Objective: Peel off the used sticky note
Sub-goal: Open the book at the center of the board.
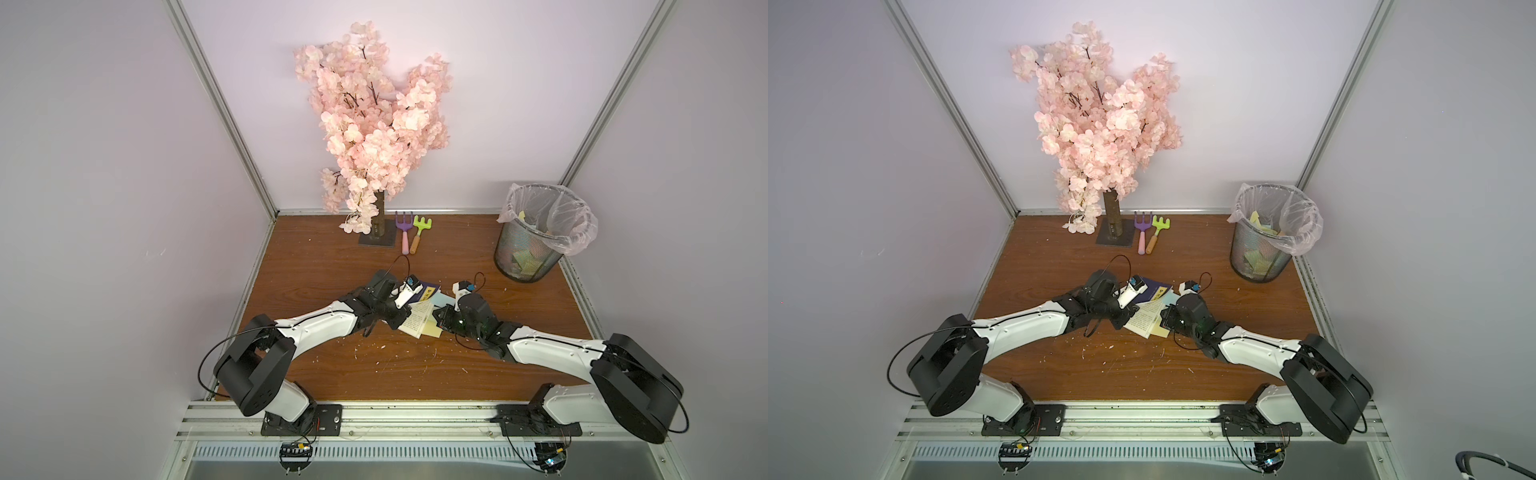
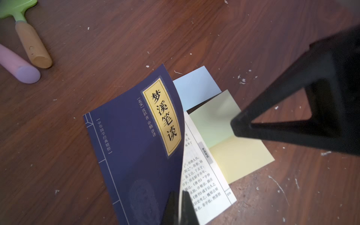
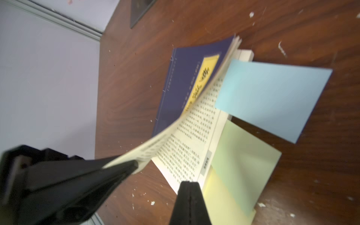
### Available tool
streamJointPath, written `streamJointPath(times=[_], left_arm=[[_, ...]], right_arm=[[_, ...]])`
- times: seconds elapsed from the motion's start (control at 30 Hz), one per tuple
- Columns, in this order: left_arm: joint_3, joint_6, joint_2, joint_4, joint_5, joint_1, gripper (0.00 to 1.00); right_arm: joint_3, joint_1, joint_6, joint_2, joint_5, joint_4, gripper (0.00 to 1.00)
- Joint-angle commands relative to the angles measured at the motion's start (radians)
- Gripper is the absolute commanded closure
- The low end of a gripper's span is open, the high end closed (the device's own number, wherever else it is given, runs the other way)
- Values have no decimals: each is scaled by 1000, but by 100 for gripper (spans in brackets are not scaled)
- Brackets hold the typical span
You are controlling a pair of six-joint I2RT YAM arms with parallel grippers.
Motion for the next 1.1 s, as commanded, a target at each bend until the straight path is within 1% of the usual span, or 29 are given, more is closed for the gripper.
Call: streamJointPath(times=[0.0,0.27,0.43,0.53,0.77,0.93,1.07], left_arm=[[-25,-51,9,15,84,20,98],[-52,-55,-17,33,140,80,98],[-82,-52,-48,38,150,148,98],[-99,-48,-69,31,179,223,98],[-169,12,-112,42,164,410,98],[-252,56,-149,82,46,441,98],[-301,42,-151,122,16,441,98]], right_arm=[[81,35,-34,87,35,32,96],[209,78,-60,313,44,70,99],[213,82,-39,395,38,71,100],[194,84,-28,406,35,83,100],[198,87,-48,406,30,75,100],[249,86,-79,403,17,42,100],[289,85,-114,372,16,-8,100]])
